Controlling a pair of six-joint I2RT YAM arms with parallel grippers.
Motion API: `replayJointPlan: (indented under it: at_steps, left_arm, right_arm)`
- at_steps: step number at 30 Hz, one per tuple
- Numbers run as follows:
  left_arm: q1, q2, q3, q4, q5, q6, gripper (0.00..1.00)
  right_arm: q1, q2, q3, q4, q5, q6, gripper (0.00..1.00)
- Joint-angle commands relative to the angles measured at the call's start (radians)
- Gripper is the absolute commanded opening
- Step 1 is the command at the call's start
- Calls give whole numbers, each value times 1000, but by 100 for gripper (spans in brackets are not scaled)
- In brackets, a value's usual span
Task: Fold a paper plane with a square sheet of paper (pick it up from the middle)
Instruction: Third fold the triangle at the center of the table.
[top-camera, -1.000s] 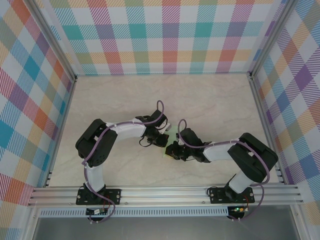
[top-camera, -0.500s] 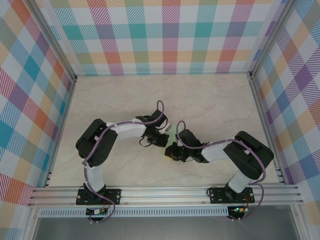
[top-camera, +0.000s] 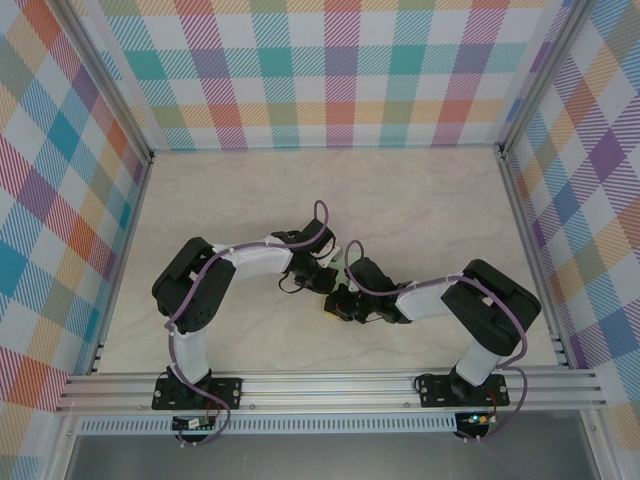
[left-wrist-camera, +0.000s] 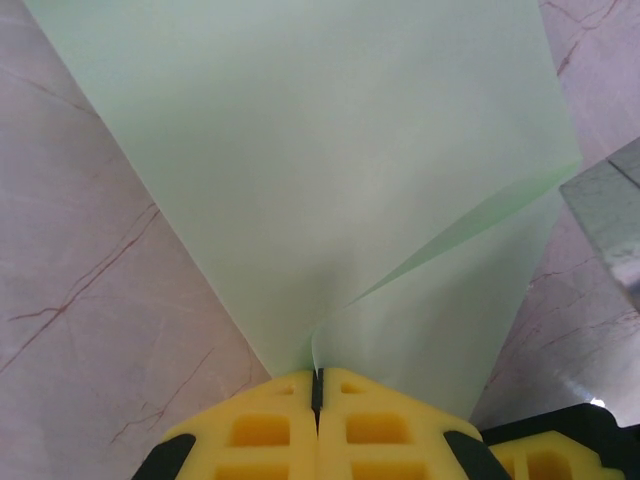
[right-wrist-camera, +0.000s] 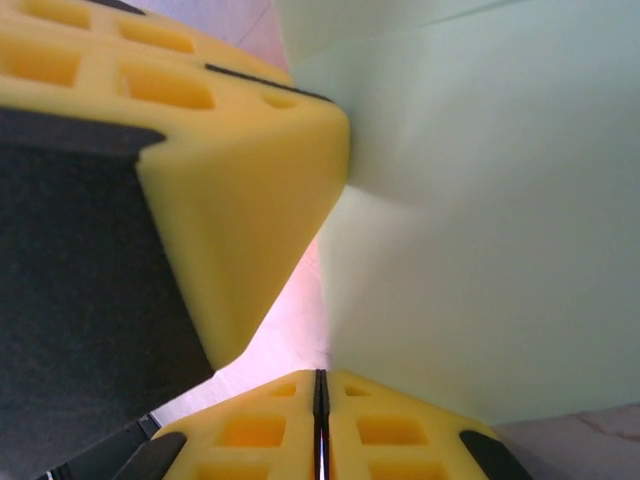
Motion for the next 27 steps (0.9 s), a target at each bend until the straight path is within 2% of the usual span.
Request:
replayJointPlan:
  at_steps: [1, 14, 19, 27]
  left_arm:
    - [-3, 125, -52, -9, -67, 19, 0]
    - [-3, 128, -49, -15, -65, 19, 0]
    - [-3, 129, -48, -15, -64, 19, 0]
    - [-2, 129, -48, -14, -68, 19, 0]
  right_arm:
    - [16, 28, 6, -86, 49, 11, 10]
    - [29, -49, 0, -7, 13, 10, 11]
    - [33, 7, 5, 5, 10, 25, 11]
    - [50, 54, 26, -100, 35, 28, 10]
